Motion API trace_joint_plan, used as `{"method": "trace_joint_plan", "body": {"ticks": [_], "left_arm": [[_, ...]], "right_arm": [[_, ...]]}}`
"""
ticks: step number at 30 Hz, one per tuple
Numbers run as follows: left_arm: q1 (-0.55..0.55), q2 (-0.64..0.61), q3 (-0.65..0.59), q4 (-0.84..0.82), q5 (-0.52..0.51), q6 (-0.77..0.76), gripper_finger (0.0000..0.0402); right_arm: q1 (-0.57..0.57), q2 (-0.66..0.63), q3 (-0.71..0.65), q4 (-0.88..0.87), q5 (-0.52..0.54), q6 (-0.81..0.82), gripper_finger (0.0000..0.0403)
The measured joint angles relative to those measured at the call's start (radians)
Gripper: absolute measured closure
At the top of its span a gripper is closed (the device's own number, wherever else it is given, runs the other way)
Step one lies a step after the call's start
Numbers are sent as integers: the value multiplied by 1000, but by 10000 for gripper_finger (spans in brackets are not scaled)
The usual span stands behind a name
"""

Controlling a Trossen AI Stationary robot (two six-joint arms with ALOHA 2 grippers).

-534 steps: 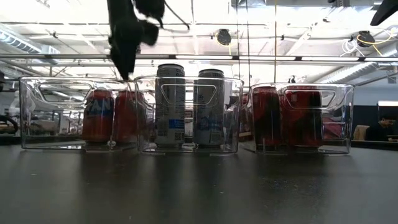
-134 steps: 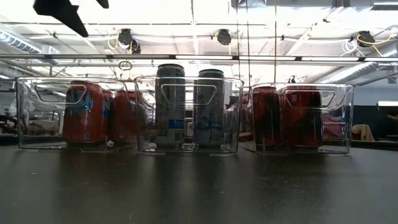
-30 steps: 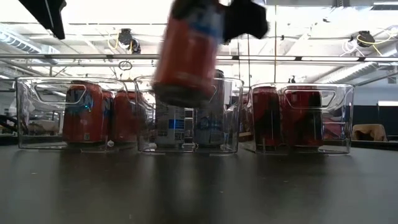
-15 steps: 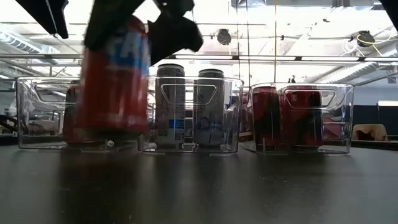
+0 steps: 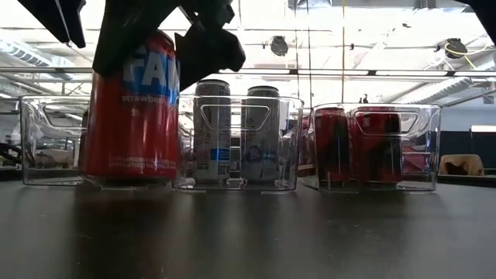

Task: Sort soda cans
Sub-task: Move the orange soda can to the center of the table

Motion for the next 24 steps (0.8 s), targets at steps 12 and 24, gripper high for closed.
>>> {"method": "trace_joint_plan", "body": {"ticks": [12, 24], "left_arm": [[0, 0, 0, 0, 0, 0, 8], [0, 0, 0, 1, 0, -6, 8]], "right_arm": [[7, 1, -4, -9, -23, 31, 64], [7, -37, -4, -53, -34, 90, 63]]}}
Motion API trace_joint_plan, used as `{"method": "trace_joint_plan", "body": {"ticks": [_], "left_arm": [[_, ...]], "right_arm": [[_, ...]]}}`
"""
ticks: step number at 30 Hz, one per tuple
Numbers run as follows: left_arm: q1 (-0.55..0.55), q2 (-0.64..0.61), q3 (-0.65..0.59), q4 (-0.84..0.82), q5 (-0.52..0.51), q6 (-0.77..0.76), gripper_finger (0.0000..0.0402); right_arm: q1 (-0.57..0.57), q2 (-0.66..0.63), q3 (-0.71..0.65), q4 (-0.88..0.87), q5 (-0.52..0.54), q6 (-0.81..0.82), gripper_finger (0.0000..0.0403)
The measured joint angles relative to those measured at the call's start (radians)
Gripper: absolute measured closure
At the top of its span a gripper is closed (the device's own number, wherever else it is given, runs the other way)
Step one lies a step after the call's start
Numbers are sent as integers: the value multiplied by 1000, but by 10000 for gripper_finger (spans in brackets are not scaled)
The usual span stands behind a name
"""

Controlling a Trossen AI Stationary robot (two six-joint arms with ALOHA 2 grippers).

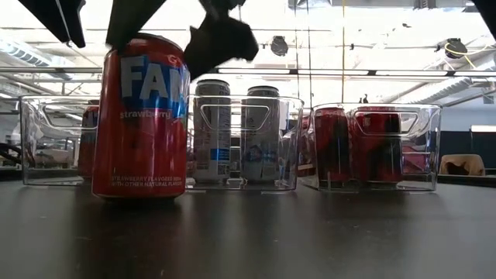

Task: Sort soda cans
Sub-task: Move the orange soda can to the center of the table

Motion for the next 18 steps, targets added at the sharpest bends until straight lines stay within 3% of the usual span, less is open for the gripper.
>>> {"method": "trace_joint_plan", "body": {"ticks": [6, 11, 18], "left_arm": [[0, 0, 0, 79, 0, 0, 8], [0, 0, 0, 190, 0, 0, 8], [-1, 0, 0, 351, 25, -2, 8]], "right_arm": [[2, -57, 0, -62, -11, 24, 63], [19, -112, 0, -223, 19, 162, 63], [135, -154, 0, -451, 95, 261, 64]]}}
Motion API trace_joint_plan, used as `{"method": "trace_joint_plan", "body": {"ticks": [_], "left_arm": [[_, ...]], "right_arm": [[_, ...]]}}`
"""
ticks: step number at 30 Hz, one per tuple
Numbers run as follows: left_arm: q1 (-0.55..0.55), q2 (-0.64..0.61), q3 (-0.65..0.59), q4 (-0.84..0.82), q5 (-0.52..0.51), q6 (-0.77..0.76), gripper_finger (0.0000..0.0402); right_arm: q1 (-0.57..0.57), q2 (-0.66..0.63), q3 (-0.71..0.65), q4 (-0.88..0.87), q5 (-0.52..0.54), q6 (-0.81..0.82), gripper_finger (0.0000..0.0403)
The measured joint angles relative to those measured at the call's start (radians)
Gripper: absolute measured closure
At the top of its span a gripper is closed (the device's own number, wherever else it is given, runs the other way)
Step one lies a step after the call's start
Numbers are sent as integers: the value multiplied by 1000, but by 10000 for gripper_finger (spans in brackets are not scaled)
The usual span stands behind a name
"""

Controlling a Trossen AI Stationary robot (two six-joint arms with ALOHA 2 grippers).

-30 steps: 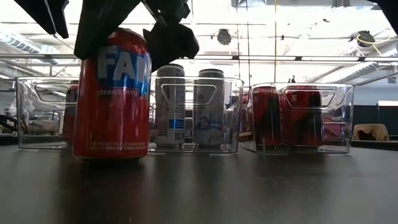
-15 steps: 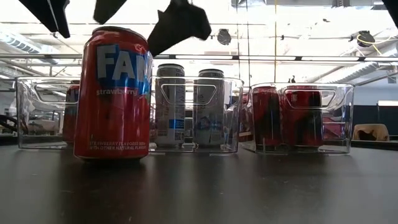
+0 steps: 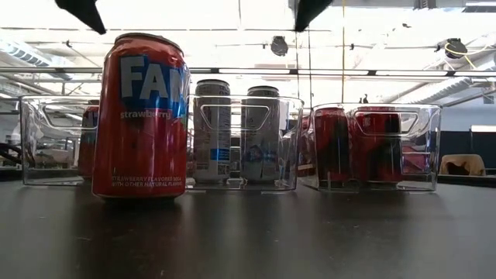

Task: Sort soda cans
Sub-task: Move the orange soda can to the center of the table, then put the orange soda can into the left transparent bin

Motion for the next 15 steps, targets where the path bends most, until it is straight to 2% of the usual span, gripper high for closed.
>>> {"method": "trace_joint_plan", "body": {"ticks": [5, 8, 11, 15], "left_arm": [[0, 1, 0, 120, 2, 6, 8], [0, 11, 0, 145, 5, 2, 8], [-1, 30, 0, 159, 18, 2, 8], [-1, 67, 0, 165, 33, 8, 8]], "right_arm": [[71, -35, -17, -103, 67, 86, 64], [120, -101, -107, -96, 79, 147, 64], [174, -205, -282, 12, 81, 213, 64], [263, -373, -581, 230, 110, 339, 64]]}}
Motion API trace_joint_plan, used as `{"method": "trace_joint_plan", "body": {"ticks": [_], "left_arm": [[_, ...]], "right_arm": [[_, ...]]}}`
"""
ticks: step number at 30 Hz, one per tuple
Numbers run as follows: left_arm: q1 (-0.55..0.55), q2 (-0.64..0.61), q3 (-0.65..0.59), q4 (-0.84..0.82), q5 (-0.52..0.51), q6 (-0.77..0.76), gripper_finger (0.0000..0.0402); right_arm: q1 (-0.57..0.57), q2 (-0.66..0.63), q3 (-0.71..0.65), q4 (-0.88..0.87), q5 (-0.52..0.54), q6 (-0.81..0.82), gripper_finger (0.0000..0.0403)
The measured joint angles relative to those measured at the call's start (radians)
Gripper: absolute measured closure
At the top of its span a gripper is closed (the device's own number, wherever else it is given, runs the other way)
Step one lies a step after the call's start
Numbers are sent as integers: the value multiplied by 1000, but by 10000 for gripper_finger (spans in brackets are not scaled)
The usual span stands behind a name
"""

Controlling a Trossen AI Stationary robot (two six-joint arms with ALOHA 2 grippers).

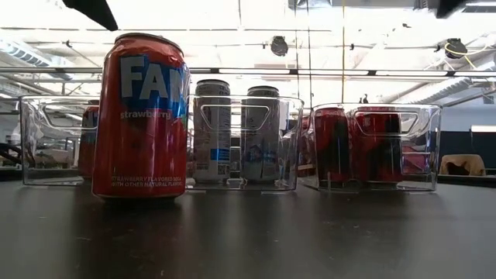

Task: Sort soda cans
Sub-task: Put the orange soda can into the left transparent bin

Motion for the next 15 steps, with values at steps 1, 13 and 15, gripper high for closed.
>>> {"method": "trace_joint_plan", "body": {"ticks": [1, 13, 15], "left_arm": [[0, 8, 0, 0, 0, 4, 8], [-19, 129, 0, 133, 11, 49, 8], [-34, 159, 0, 170, 14, 49, 8]], "right_arm": [[27, -40, -68, 44, 20, 37, 65], [244, -344, -586, 264, 151, 402, 65], [250, -353, -624, 325, 153, 408, 65]]}}
